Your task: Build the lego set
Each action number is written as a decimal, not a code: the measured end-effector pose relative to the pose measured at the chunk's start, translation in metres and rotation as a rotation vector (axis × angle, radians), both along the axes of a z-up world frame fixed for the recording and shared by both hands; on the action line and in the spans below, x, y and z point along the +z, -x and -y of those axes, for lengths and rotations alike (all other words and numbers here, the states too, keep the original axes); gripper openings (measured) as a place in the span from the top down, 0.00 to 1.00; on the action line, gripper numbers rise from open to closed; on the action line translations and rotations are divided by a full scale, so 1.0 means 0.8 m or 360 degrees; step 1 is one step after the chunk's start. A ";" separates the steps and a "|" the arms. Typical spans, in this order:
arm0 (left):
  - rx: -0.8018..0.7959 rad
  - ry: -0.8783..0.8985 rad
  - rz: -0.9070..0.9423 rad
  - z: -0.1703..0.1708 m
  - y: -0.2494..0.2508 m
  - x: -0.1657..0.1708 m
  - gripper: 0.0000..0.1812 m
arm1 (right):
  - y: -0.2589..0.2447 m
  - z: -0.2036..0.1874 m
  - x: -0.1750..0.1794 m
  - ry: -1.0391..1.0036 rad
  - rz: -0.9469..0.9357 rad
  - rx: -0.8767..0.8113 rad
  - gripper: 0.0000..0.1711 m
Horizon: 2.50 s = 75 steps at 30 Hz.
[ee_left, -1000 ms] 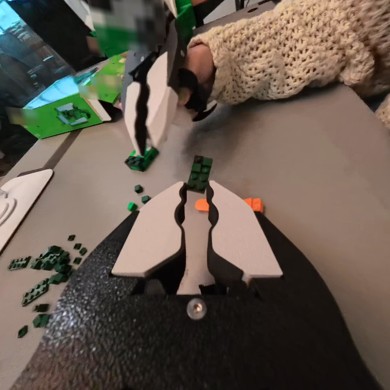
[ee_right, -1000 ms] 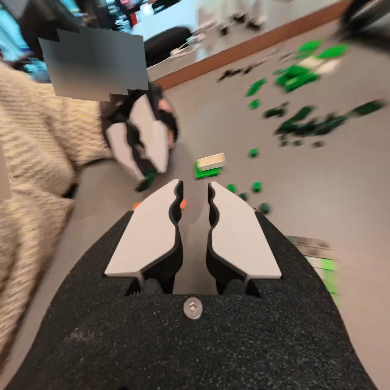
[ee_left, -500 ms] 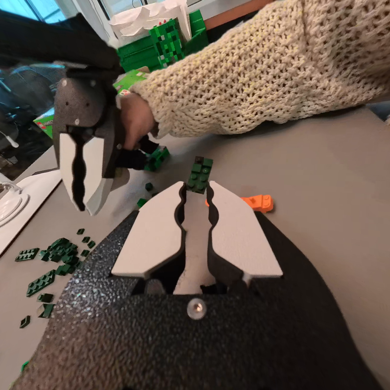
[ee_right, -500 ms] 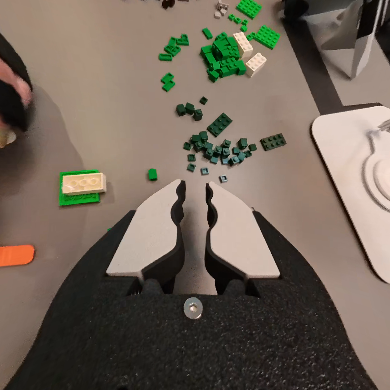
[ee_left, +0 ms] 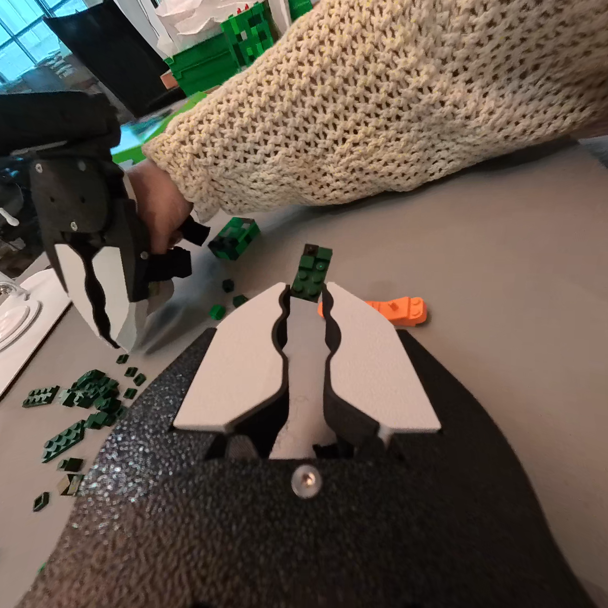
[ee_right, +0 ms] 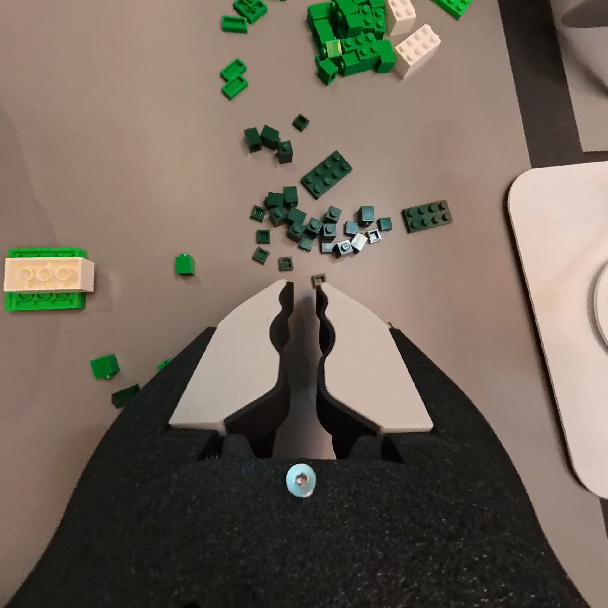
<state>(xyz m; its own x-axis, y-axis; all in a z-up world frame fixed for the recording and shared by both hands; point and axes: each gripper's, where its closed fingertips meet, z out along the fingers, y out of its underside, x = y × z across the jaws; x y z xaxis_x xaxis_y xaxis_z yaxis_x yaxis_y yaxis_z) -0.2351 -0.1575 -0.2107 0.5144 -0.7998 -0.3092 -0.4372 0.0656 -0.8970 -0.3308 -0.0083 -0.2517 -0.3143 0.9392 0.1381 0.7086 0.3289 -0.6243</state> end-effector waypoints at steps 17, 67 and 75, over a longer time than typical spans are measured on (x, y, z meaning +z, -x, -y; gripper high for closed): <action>-0.0026 -0.0024 -0.0112 0.002 -0.007 -0.010 0.90 | 0.060 0.021 0.014 -0.0074 0.0221 0.0317 0.95; -0.0064 -0.0011 -0.0183 0.007 -0.011 -0.016 0.90 | 0.071 -0.049 -0.013 -0.0165 0.0466 0.0414 0.93; -0.0068 -0.0006 -0.0188 0.008 -0.011 -0.016 0.90 | 0.073 -0.052 -0.013 -0.0104 0.0468 0.0369 0.93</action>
<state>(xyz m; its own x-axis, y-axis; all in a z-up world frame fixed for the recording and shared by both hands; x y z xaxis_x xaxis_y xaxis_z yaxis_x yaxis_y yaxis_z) -0.2261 -0.1637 -0.2236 0.4397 -0.8190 -0.3686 -0.5368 0.0895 -0.8390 -0.3891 0.0330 -0.2623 -0.5526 0.8307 0.0675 0.7565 0.5339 -0.3777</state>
